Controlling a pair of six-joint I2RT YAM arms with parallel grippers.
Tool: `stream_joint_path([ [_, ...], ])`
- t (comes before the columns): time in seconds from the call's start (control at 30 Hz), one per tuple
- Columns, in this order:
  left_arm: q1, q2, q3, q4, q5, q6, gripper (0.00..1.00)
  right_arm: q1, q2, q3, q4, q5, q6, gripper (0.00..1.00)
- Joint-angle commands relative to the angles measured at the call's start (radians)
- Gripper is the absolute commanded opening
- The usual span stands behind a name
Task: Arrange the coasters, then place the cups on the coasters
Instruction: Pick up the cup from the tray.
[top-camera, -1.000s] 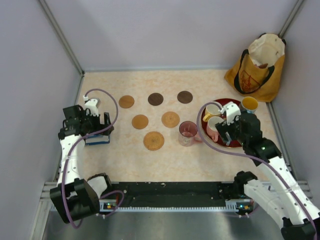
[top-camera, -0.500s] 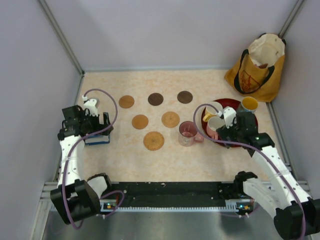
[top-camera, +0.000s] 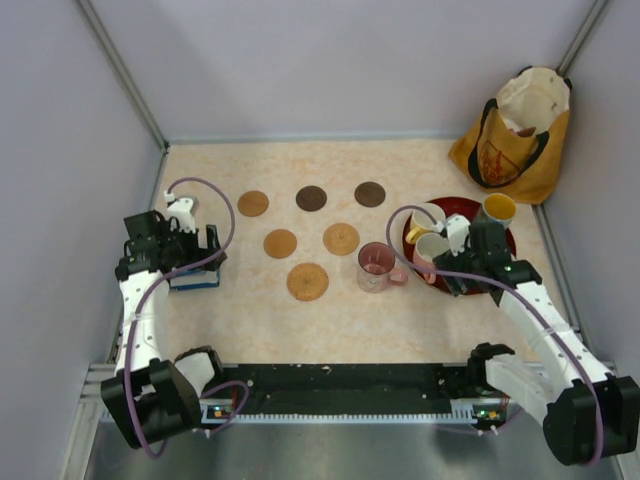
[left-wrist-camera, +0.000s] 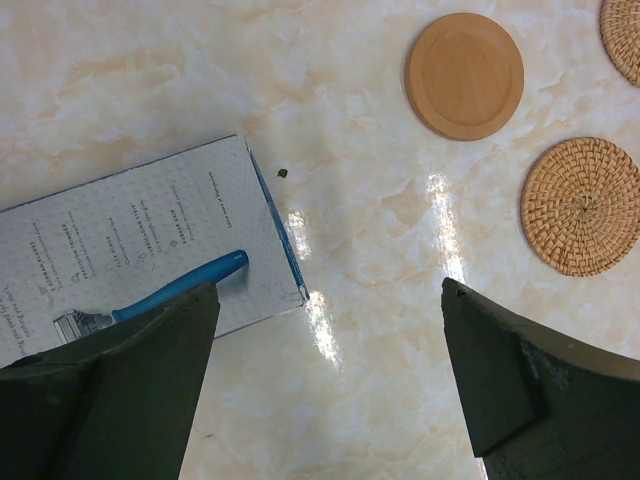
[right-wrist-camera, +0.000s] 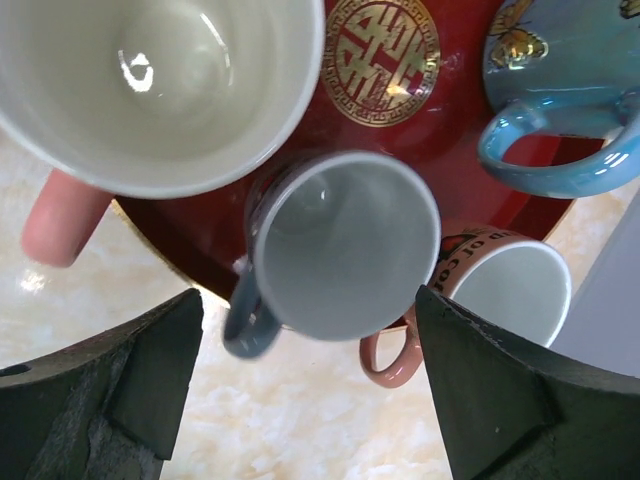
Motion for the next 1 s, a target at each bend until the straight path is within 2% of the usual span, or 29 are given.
stream_joint_path([
  [0.0,0.007,-0.01,-0.003,0.023,0.012,0.011,0.96,-0.013,0.03,-0.02,0.067,0.058,0.034,0.85],
  [0.2,0.007,-0.003,-0.003,0.023,0.017,0.011,0.96,-0.051,0.033,-0.025,0.07,0.049,0.034,0.84],
  [0.4,0.007,-0.001,-0.003,0.021,0.02,0.013,0.96,-0.062,-0.067,-0.043,0.065,-0.027,0.0,0.83],
  [0.53,0.007,0.003,-0.001,0.021,0.02,0.013,0.96,-0.063,-0.078,-0.04,0.053,-0.075,-0.006,0.82],
  [0.97,0.007,0.002,0.0,0.021,0.019,0.011,0.96,-0.063,-0.075,-0.071,0.044,-0.043,-0.046,0.81],
])
